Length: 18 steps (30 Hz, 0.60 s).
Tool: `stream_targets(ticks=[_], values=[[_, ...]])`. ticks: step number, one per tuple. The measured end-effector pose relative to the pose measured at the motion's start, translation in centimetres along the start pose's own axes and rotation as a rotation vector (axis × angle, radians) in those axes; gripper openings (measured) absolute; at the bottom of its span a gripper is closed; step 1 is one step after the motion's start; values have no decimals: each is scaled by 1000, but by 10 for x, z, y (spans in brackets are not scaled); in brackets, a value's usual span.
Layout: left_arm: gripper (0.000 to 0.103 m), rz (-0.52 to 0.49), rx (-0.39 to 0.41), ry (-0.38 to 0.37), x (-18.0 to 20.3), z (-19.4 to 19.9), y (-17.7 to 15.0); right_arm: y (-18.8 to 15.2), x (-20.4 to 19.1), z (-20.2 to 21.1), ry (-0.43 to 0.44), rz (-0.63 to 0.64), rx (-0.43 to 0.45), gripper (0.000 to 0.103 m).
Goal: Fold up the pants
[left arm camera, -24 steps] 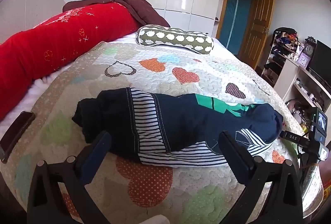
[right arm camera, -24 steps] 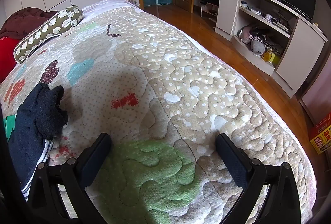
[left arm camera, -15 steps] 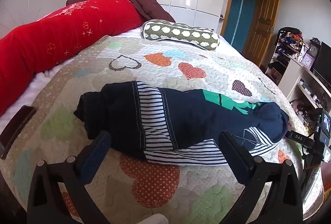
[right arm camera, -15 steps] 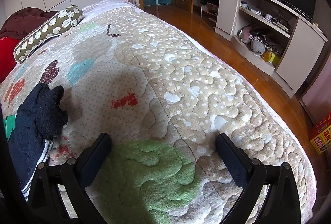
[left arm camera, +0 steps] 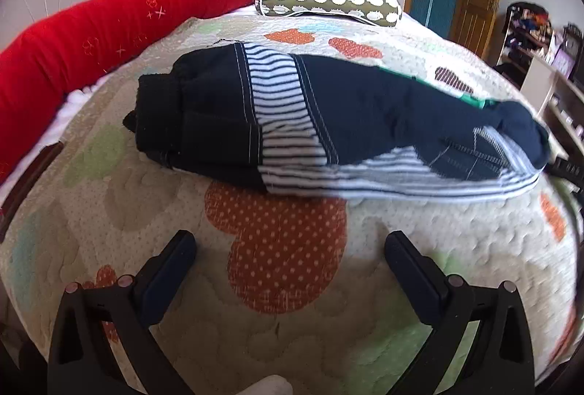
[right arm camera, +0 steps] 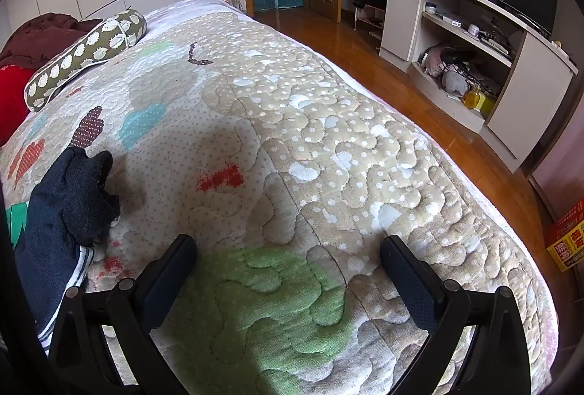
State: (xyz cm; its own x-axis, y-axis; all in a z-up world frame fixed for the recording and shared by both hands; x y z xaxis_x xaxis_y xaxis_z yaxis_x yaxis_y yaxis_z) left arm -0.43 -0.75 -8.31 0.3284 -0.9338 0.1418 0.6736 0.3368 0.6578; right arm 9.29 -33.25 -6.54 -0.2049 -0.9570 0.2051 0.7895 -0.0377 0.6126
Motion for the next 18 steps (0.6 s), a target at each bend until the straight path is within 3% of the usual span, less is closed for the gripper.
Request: stream_targets(ticks=[4,13,18], values=[[103,-24,52,34,3,-2,-10,0,0,0,0,0,0,103],[103,5,108,-10,-6,0,-16,0,0,-1,-2,3,-1,103],[103,-6,125,5,-3,2,-20,-7,14,5,107,-80,51,103]])
Point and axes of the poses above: each gripper's, at about its wrist camera, not at the fingertips, and z roughly against the way its jaws point, x to its right, y to its top, the point moved 1 cm from there along -z, roughly the way its jaws point, and after that the axes turned 13 degrees about z, right-handed, at the moved point
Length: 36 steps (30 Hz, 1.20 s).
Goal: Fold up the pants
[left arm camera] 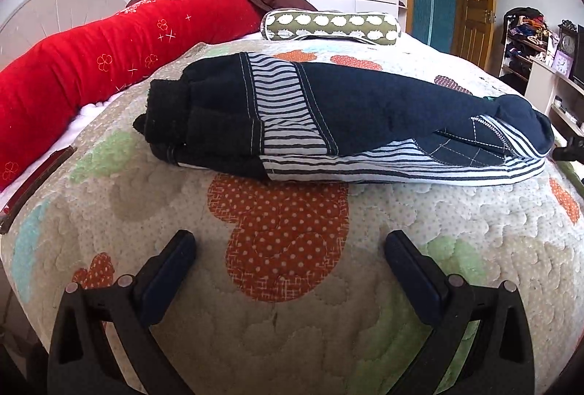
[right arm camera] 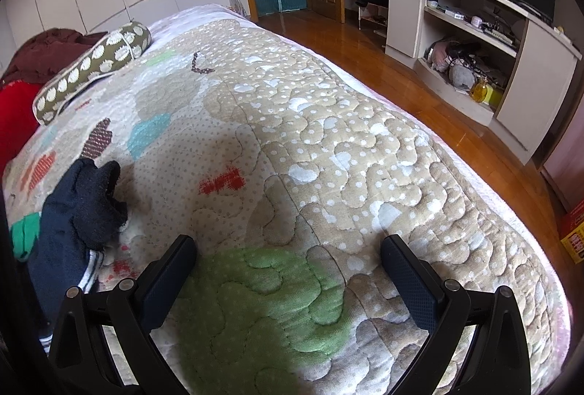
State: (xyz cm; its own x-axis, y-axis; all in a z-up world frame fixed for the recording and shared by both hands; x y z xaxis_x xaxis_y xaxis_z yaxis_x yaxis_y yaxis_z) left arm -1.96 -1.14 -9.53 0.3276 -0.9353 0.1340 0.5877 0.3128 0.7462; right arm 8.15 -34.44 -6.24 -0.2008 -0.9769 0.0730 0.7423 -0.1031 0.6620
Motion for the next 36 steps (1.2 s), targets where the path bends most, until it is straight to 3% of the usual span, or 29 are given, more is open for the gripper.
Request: stream_targets(ticks=[8,14,18,25,36], values=[[103,-5,12,4,0,0,-1,-9,11,14,119,-85,18,103],[103,-7,12,5,1,1,-2,-12,-15,15,44,78,-83,103],[103,-6,9,3,1,1,-2,-20,-21,17,44,141,-131,103],[103,-6,8,4,1,1,-1,-30,-30,22,-33,190,-90,103],[103,-12,24,14,4,3,-4,-32,-32,24,-50,193,-64,103]])
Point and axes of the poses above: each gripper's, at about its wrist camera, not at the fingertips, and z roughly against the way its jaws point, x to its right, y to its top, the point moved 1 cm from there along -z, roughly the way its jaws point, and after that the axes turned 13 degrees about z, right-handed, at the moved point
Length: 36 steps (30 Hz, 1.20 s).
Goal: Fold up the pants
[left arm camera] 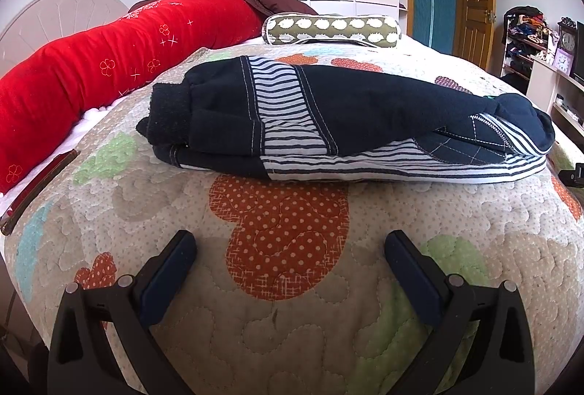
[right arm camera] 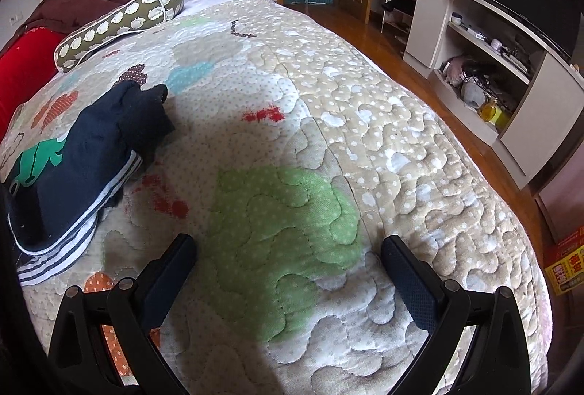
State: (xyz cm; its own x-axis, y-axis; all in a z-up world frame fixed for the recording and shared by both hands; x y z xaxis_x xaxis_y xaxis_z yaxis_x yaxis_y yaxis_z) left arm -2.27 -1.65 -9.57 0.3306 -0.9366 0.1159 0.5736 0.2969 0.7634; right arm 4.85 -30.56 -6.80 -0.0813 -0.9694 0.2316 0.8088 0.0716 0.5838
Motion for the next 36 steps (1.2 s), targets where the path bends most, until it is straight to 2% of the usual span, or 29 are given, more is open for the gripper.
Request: stream_targets(ticks=[33,36], values=[[103,1,7,-2,0,1,-1,-1,1,1,-3,1,4,103],[103,-2,-15,-2,1,2,0,-1,1,1,-2,1,5,103]])
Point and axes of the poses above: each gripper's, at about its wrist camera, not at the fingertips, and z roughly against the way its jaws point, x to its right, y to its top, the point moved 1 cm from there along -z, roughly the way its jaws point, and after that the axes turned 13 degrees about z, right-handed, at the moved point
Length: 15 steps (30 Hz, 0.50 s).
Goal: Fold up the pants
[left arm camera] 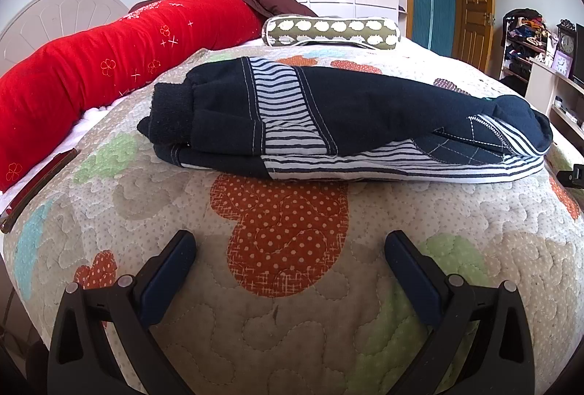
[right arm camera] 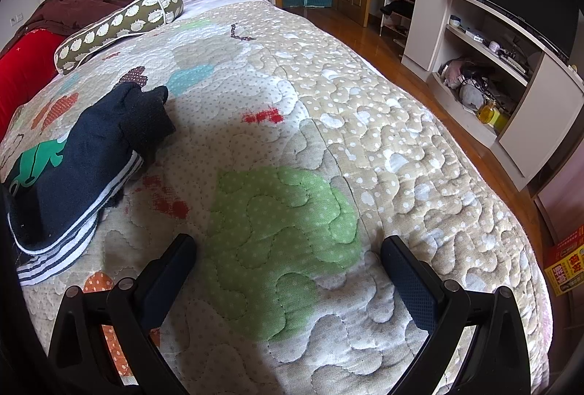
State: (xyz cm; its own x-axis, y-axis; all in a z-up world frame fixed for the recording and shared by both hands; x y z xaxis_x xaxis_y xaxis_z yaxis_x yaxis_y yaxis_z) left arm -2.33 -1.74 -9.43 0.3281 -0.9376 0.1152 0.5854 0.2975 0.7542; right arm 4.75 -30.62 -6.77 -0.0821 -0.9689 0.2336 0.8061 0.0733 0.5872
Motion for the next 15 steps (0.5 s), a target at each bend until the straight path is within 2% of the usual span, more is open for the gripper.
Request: stream_targets(ticks=[2,5,10,12,13,15], values=[[103,-17,-58,-1,1,2,5,1,1,0,5,0,-3,103],[103,-31,-147,-51,-6,17,16,4,5,-1,31,9,-16,103],[103,47,-122,-85,-48,50,48,9,11,0,102,59,-42,101],[103,98,-134,-108,-65,52,66,10,16,13,119,59,-27,88],[103,121,-144,-119,-73,49,74,10,18,22,147,45,-16,78],[103,189,-182,-146,-85,35,92,11,17,36,234,18,11,74]])
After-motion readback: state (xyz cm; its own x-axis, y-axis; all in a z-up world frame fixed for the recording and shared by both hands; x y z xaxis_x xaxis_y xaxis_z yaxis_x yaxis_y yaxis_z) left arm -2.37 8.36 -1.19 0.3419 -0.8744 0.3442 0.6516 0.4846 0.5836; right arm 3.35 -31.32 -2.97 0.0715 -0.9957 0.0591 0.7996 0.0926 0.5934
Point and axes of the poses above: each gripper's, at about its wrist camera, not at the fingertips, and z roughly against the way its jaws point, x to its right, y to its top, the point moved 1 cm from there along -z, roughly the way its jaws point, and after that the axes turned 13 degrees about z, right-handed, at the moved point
